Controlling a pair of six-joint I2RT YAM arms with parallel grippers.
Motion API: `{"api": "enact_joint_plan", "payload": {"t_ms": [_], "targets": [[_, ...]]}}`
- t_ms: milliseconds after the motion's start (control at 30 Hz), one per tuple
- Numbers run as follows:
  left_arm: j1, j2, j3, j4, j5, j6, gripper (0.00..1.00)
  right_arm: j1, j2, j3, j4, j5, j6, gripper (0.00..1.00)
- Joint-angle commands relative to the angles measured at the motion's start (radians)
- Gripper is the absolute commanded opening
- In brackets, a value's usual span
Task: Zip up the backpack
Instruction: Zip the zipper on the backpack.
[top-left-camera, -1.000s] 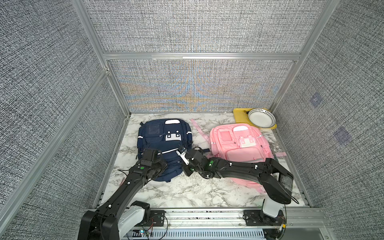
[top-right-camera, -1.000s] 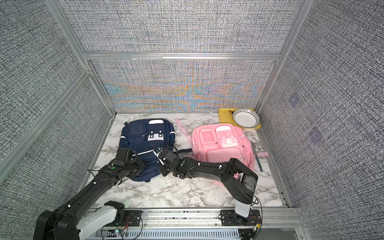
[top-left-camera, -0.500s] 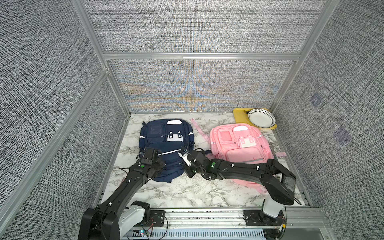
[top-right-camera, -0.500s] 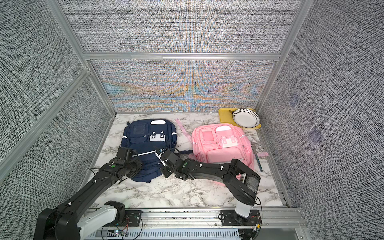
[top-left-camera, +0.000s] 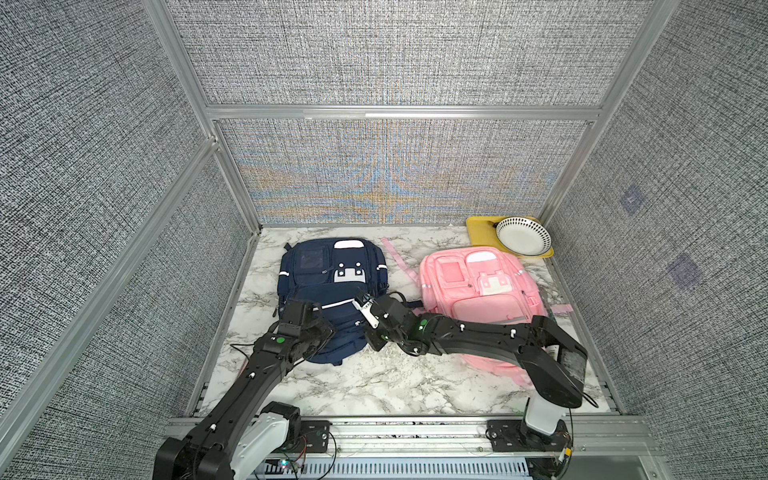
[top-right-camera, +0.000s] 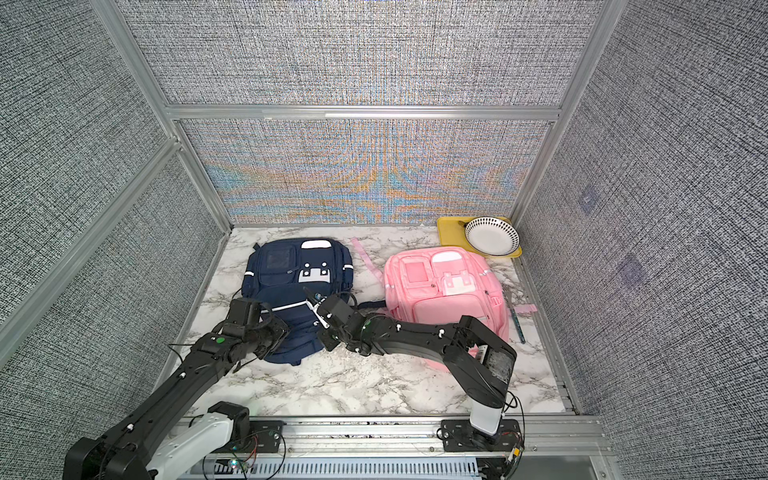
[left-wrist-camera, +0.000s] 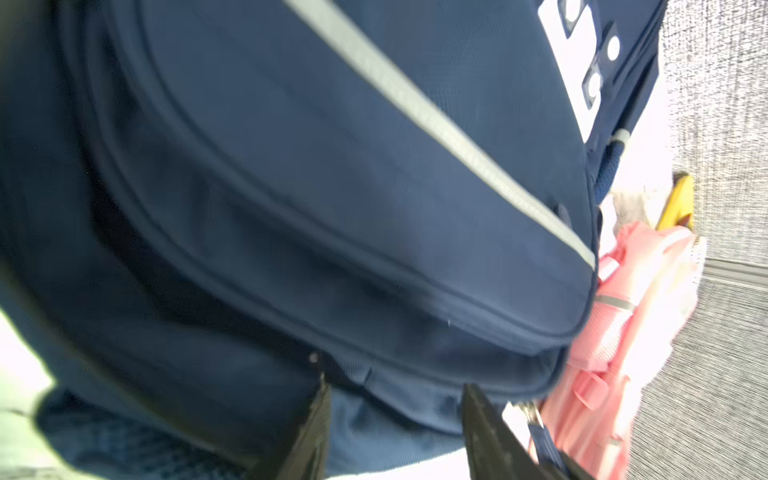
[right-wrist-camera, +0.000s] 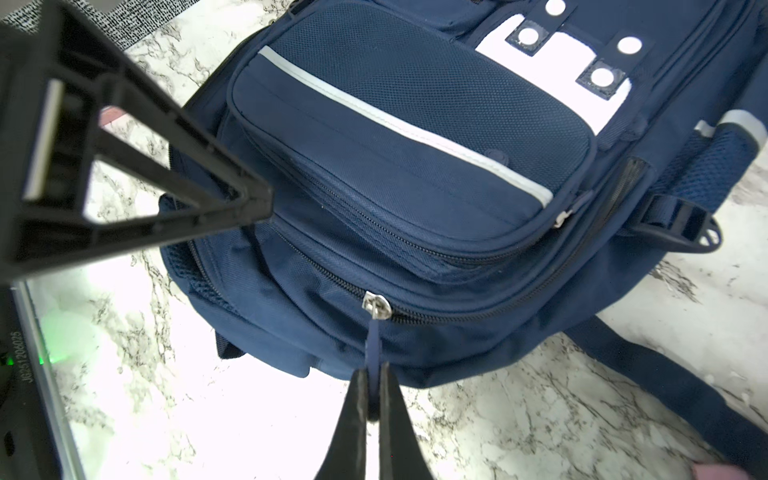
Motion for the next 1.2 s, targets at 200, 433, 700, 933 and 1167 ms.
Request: {"api": "enact_joint_plan", "payload": {"t_ms": [200,433,700,933,1167], "targets": [[-0.005,0.015,-0.054,0.102,0.014,-0.113,0.59,-0.001,-0.002,0.015,0.045,-0.005,-0.006,0.0],[-0.005,0.049,-0.04,0.145,-0.049,-0.128,0.63,0.002,-0.01,-0.013,0.058,-0.029,0.01,0.0],[-0.005,0.063,-0.074,0.182,-0.088,-0.155,0.64,0.011,-0.013,-0.025,0.07,-0.058,0.005,0.0],[-0.005,0.004,-0.077,0.12,-0.18,-0.172,0.58,0.023,-0.032,-0.055,0.091,-0.083,-0.015,0.0],[-0.005,0.057,-0.062,0.137,-0.186,-0.149,0.3,0.033,-0.056,-0.09,0.115,-0.099,-0.037,0.0]]}}
